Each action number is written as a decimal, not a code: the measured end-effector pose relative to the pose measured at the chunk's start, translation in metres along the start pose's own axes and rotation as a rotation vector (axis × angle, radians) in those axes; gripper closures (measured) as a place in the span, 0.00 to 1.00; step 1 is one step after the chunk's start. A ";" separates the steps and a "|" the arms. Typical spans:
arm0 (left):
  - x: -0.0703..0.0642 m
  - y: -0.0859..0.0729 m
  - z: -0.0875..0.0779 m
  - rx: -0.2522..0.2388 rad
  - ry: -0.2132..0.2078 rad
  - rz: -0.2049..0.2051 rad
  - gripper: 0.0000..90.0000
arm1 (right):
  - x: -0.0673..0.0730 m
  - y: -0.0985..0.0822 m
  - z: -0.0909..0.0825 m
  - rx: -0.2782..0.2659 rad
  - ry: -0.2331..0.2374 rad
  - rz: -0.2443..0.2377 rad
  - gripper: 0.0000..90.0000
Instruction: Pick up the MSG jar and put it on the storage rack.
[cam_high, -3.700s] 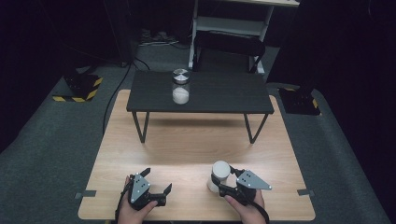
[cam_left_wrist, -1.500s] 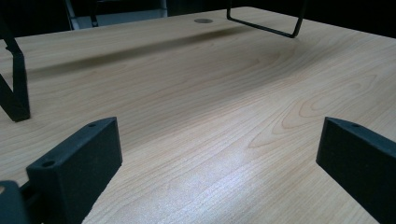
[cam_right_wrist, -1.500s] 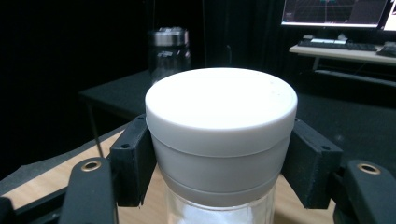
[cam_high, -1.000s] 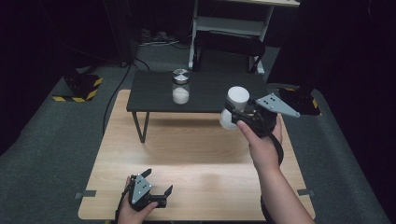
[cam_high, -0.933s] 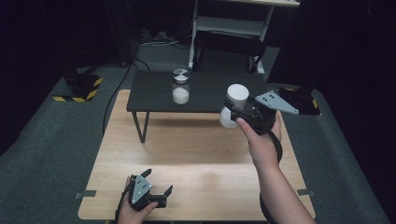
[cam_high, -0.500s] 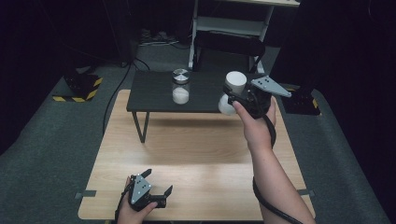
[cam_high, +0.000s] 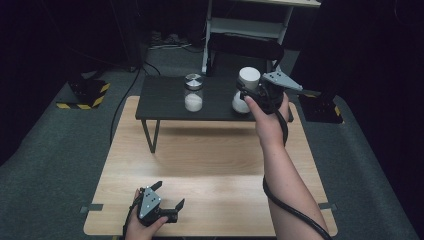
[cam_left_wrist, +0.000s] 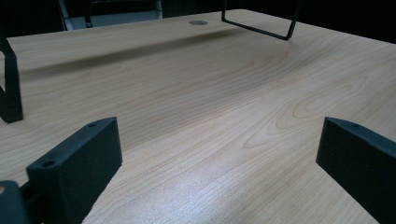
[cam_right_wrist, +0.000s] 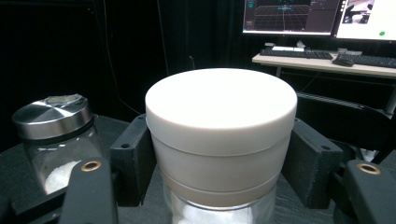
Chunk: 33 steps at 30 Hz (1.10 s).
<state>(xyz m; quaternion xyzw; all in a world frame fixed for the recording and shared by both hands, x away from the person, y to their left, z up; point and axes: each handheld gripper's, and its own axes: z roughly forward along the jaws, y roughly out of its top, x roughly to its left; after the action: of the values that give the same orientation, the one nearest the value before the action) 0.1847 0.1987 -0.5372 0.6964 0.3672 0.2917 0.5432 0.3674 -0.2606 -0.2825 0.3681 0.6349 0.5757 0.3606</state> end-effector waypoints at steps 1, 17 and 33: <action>0.000 0.000 0.000 0.000 -0.001 0.001 0.01 | 0.000 0.000 0.003 0.003 -0.003 -0.001 0.37; 0.002 -0.001 -0.001 -0.004 -0.005 -0.021 0.01 | -0.004 -0.008 0.023 0.003 -0.021 0.020 0.37; 0.001 -0.001 -0.001 -0.004 -0.006 -0.012 0.01 | -0.003 -0.012 0.023 -0.008 -0.024 0.001 0.37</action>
<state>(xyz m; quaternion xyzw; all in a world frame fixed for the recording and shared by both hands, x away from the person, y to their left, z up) 0.1838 0.2005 -0.5381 0.6940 0.3690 0.2870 0.5476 0.3886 -0.2529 -0.2962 0.3739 0.6281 0.5739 0.3693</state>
